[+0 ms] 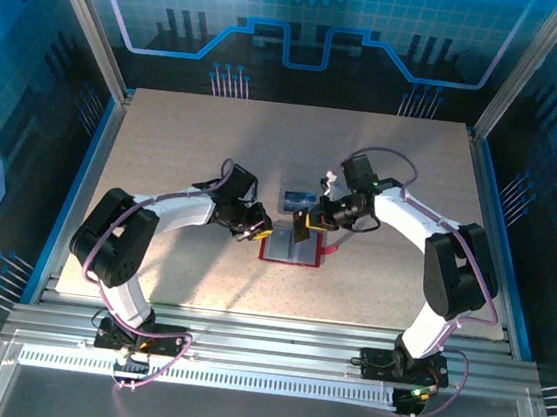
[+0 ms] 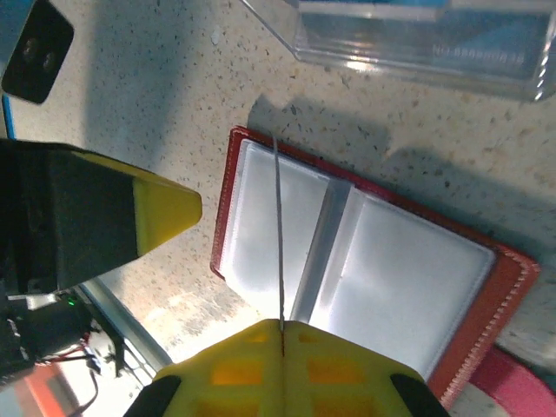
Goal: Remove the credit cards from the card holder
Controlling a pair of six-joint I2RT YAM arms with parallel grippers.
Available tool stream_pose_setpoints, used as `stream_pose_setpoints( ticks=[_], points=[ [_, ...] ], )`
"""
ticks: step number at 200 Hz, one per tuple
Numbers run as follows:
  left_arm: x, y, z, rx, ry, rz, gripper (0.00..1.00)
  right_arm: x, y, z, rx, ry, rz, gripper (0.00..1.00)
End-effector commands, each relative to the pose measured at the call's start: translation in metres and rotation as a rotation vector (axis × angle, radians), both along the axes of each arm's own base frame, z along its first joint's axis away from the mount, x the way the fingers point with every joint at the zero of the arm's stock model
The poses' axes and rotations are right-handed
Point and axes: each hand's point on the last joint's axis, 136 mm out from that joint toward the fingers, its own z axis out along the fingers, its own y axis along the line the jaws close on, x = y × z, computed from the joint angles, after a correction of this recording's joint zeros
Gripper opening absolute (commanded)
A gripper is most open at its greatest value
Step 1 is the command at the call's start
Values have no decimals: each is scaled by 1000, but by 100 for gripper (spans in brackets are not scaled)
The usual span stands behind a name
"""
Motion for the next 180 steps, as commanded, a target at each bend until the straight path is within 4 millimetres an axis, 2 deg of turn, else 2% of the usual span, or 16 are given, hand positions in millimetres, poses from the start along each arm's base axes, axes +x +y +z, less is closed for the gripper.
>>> stream_pose_setpoints(
  ticks=[1,27,55,95,128,158,180],
  points=[
    [9,5,14,-36,-36,16,15,-1,-19,3,-113,-59,118,0],
    [14,14,16,-54,-38,43,15,3,-27,8,-187,-140,233,0],
    [18,25,16,-59,-43,68,16,18,-39,9,-290,-241,326,0],
    [21,35,17,-69,-43,91,16,21,-28,22,-306,-409,649,0],
    [21,40,19,-73,-49,105,16,31,-28,22,-389,-469,863,0],
    [21,45,22,-70,-62,118,16,49,-32,23,-487,-493,985,0],
    [22,47,24,-69,-68,126,16,61,-26,28,-502,-505,1024,0]
  ],
)
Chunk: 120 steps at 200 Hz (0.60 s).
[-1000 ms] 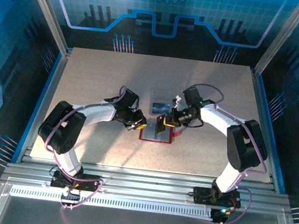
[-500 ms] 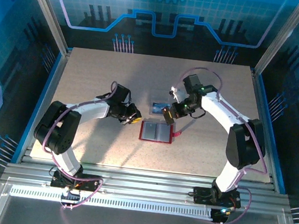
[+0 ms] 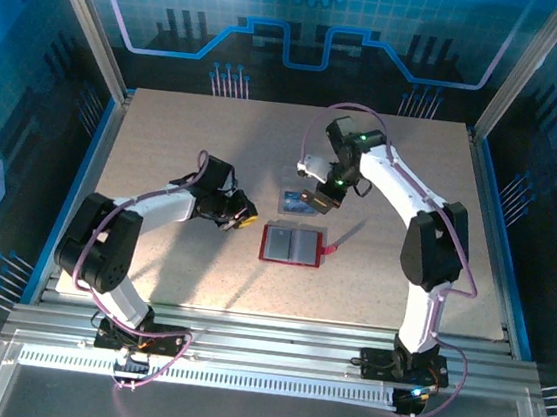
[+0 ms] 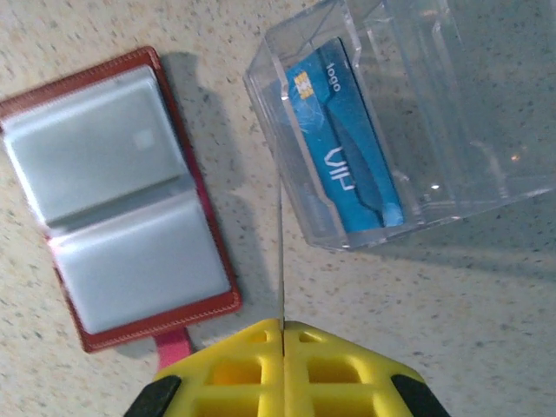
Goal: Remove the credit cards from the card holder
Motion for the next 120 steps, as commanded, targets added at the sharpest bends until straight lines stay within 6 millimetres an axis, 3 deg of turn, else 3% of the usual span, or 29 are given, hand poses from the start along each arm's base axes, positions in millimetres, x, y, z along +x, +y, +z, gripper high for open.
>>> stream_pose_setpoints(
  ticks=[1,111,120],
  points=[
    [-1,4,7,-15,-16,3,16,2,-4,3,-86,-4,121,0],
    [-8,11,8,-19,-29,47,16,40,27,18,-117,-41,241,0],
    [-8,11,8,-18,-32,48,16,42,30,8,-125,-23,248,0]
  ],
)
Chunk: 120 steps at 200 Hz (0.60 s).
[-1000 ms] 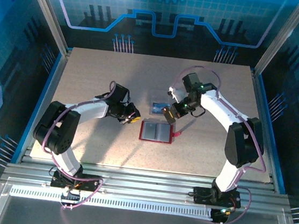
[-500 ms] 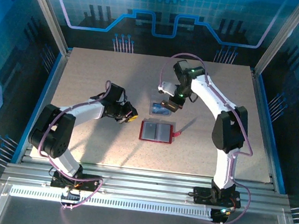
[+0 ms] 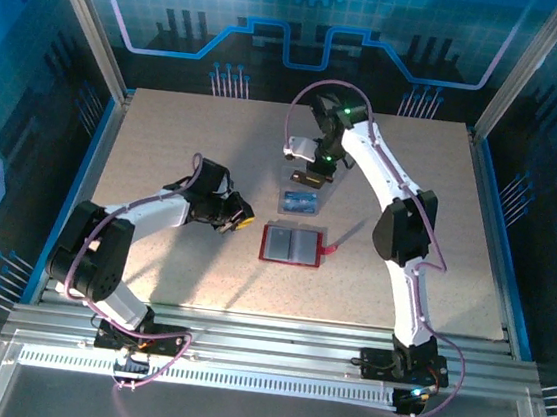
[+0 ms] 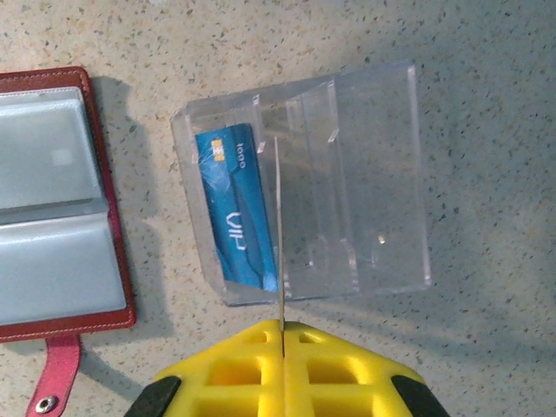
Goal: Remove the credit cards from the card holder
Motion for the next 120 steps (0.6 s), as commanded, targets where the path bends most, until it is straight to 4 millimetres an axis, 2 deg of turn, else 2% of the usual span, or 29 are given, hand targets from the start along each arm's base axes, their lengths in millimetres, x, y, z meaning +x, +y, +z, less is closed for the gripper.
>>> stream_pose_setpoints(
  ticks=[1,77,120],
  points=[
    [1,6,3,-5,-14,30,16,-10,3,-11,-51,59,49,0],
    [1,7,2,-6,-17,42,16,-3,20,-26,-34,64,77,0],
    [-1,8,0,-3,-12,43,16,-8,17,-41,-58,114,67,0]
  ],
)
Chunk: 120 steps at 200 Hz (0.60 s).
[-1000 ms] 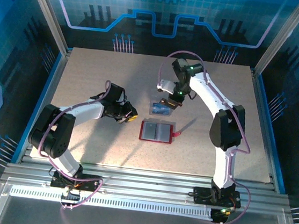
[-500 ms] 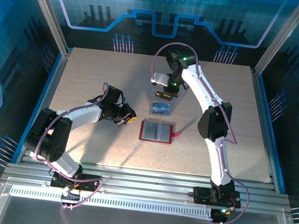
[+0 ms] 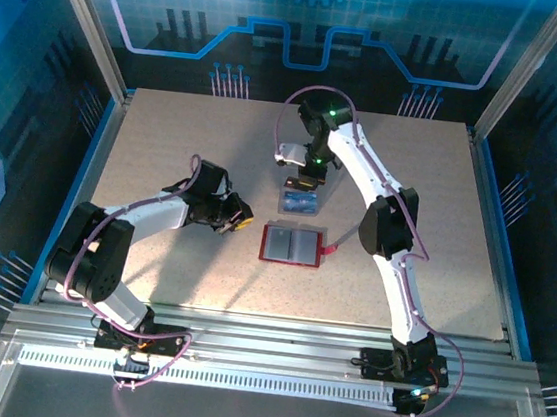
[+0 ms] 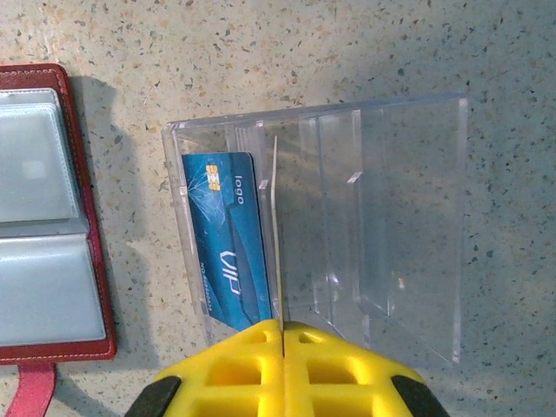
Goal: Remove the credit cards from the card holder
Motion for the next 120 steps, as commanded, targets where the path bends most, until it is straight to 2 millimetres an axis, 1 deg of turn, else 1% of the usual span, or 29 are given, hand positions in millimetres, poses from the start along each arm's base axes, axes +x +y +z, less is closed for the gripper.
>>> stream_pose_setpoints(
  ticks=[1,24,62,98,110,120],
  points=[
    [-1,5,3,-1,-6,26,16,-12,3,-10,-14,60,19,0],
    [0,5,3,-1,-7,26,16,-17,2,-13,-15,88,11,0],
    [-1,5,1,-4,-1,28,16,-26,-4,-20,-40,133,-5,0],
    [0,5,1,-5,-2,27,16,-26,-5,-23,-37,142,-14,0],
    [0,5,1,-5,-2,27,16,-21,-5,-24,-42,122,-26,12],
    [0,5,1,-5,-1,27,16,-17,-6,-23,-50,100,-31,17]
  ],
)
